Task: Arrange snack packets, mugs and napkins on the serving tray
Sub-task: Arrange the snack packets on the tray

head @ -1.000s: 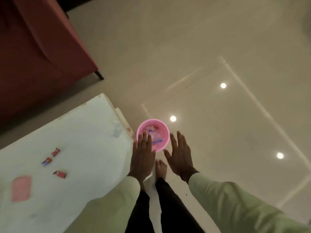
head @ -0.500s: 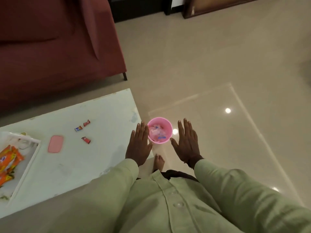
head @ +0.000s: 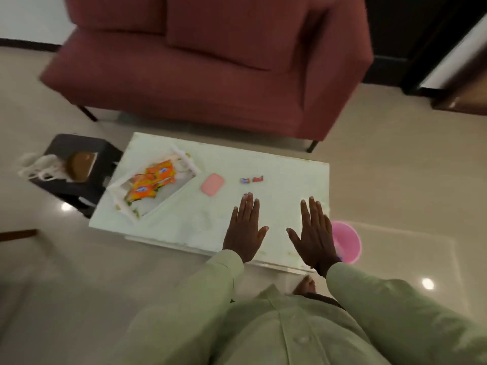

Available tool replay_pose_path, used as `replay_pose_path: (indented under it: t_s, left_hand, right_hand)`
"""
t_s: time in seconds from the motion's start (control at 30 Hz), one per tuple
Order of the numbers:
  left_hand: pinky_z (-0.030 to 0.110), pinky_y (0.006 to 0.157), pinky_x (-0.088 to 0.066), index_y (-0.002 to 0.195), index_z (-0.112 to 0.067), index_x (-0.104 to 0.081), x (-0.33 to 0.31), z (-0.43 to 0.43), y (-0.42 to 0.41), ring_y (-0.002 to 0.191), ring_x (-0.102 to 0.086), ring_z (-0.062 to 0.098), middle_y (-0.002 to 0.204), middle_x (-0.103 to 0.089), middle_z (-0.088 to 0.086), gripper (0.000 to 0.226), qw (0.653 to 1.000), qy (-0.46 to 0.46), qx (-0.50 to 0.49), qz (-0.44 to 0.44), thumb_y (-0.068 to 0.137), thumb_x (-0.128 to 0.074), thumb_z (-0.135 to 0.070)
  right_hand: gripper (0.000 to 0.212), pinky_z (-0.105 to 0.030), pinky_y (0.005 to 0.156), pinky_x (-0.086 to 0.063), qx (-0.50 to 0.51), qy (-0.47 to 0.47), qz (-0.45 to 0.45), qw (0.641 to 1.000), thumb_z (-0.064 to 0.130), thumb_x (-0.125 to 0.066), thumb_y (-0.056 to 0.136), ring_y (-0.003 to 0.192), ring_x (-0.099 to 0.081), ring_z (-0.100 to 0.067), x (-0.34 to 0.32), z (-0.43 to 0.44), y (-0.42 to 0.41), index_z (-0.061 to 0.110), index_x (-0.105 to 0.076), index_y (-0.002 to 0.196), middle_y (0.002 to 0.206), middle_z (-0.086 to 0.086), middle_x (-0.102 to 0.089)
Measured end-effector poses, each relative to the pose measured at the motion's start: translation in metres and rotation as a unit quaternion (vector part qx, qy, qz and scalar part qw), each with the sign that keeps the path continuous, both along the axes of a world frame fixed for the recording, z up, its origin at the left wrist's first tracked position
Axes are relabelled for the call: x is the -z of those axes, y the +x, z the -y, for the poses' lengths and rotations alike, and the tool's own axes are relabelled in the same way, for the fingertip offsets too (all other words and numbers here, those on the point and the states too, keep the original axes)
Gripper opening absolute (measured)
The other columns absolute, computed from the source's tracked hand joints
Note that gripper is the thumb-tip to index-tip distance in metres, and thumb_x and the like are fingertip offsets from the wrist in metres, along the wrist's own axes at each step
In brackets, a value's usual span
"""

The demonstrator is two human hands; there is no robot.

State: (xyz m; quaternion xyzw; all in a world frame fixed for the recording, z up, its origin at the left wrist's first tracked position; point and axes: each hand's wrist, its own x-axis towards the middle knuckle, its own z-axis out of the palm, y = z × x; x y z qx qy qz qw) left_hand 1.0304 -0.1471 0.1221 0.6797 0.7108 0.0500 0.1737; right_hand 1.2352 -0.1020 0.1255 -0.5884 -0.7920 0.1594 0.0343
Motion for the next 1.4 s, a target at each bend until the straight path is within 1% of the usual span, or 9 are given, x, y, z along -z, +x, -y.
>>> replay_pose_path:
  t_s: [0.23, 0.5, 0.7, 1.03, 1.13, 1.23, 1.3, 1.33, 1.4]
  left_hand:
    - [0.045, 0.123, -0.008, 0.155, -0.01, 0.001, -0.007, 0.073, -0.191, 0.151, 0.009, 0.027, 0.163, 0.013, 0.011, 0.074, 0.992, -0.016, -0.122, -0.038, 0.1, -0.03, -0.048]
    - [0.044, 0.123, -0.011, 0.156, -0.012, -0.002, -0.001, 0.084, -0.304, 0.152, 0.005, 0.025, 0.165, 0.007, 0.009, 0.074, 0.981, -0.036, -0.187, -0.03, 0.1, -0.03, -0.051]
    - [0.043, 0.123, -0.013, 0.156, -0.013, -0.002, -0.002, 0.056, -0.355, 0.152, 0.004, 0.024, 0.165, 0.004, 0.007, 0.076, 0.986, -0.038, -0.16, -0.02, 0.099, -0.031, -0.053]
    - [0.043, 0.123, -0.01, 0.156, -0.014, -0.002, 0.004, 0.013, -0.452, 0.152, 0.001, 0.026, 0.165, 0.0, 0.008, 0.076, 0.996, -0.062, -0.061, -0.016, 0.098, -0.033, -0.053]
    - [0.043, 0.123, -0.011, 0.156, -0.014, -0.003, 0.003, 0.001, -0.477, 0.152, 0.0, 0.026, 0.165, 0.0, 0.008, 0.077, 0.997, -0.068, -0.024, 0.004, 0.098, -0.036, -0.052]
    - [0.046, 0.122, -0.017, 0.156, -0.016, -0.002, 0.008, -0.015, -0.504, 0.152, -0.003, 0.025, 0.165, -0.002, 0.006, 0.076, 0.996, -0.085, 0.008, 0.032, 0.098, -0.036, -0.053]
    - [0.043, 0.119, -0.028, 0.155, -0.016, -0.009, 0.016, -0.026, -0.521, 0.15, -0.018, 0.025, 0.164, -0.015, 0.006, 0.073, 0.992, -0.111, 0.023, 0.059, 0.098, -0.037, -0.052]
    - [0.042, 0.115, -0.035, 0.154, -0.017, -0.016, 0.021, -0.032, -0.529, 0.145, -0.031, 0.025, 0.16, -0.026, 0.006, 0.07, 0.988, -0.128, 0.021, 0.079, 0.098, -0.039, -0.051]
    - [0.042, 0.108, -0.043, 0.149, -0.02, -0.031, 0.037, -0.046, -0.541, 0.133, -0.048, 0.024, 0.149, -0.047, 0.004, 0.06, 0.975, -0.174, -0.009, 0.14, 0.098, -0.039, -0.051]
  right_hand:
    - [0.085, -0.049, 0.121, -0.017, -0.084, 0.0, -0.038, 0.996, 0.051, -0.048, 0.093, 0.152, 0.002, -0.025, -0.003, 0.031, -0.194, 0.016, -0.004, 0.156, 0.166, -0.007, 0.002]
    - [0.085, -0.047, 0.119, -0.015, -0.128, -0.005, -0.038, 0.991, 0.051, -0.05, 0.093, 0.152, -0.001, -0.027, 0.004, 0.027, -0.303, 0.014, -0.006, 0.157, 0.165, -0.008, 0.0]
    - [0.085, -0.05, 0.12, -0.018, -0.118, -0.044, -0.024, 0.992, 0.053, -0.047, 0.093, 0.152, -0.002, -0.028, 0.017, 0.009, -0.356, 0.014, -0.007, 0.157, 0.165, -0.009, -0.001]
    - [0.085, -0.048, 0.119, -0.02, -0.064, -0.052, -0.015, 0.996, 0.056, -0.044, 0.092, 0.152, -0.008, -0.03, 0.016, -0.013, -0.436, 0.014, -0.008, 0.156, 0.165, -0.01, -0.005]
    - [0.084, -0.048, 0.119, -0.02, -0.024, -0.061, -0.008, 0.998, 0.057, -0.042, 0.092, 0.152, -0.009, -0.029, 0.021, -0.008, -0.457, 0.015, -0.008, 0.156, 0.165, -0.01, -0.008]
    - [0.082, -0.046, 0.12, -0.023, 0.05, -0.106, -0.038, 0.992, 0.056, -0.045, 0.093, 0.15, -0.019, -0.027, 0.026, -0.008, -0.485, 0.015, -0.011, 0.156, 0.163, -0.01, -0.019]
    - [0.078, -0.043, 0.117, -0.028, 0.131, -0.167, -0.104, 0.972, 0.052, -0.049, 0.094, 0.146, -0.029, -0.025, 0.032, -0.012, -0.501, 0.015, -0.018, 0.155, 0.159, -0.006, -0.03]
    - [0.074, -0.04, 0.114, -0.03, 0.194, -0.211, -0.152, 0.946, 0.051, -0.05, 0.094, 0.142, -0.035, -0.024, 0.034, -0.016, -0.509, 0.015, -0.023, 0.154, 0.156, -0.006, -0.037]
    - [0.062, -0.033, 0.104, -0.037, 0.333, -0.29, -0.267, 0.857, 0.045, -0.053, 0.096, 0.132, -0.048, -0.024, 0.04, -0.027, -0.527, 0.014, -0.038, 0.147, 0.146, -0.007, -0.05]
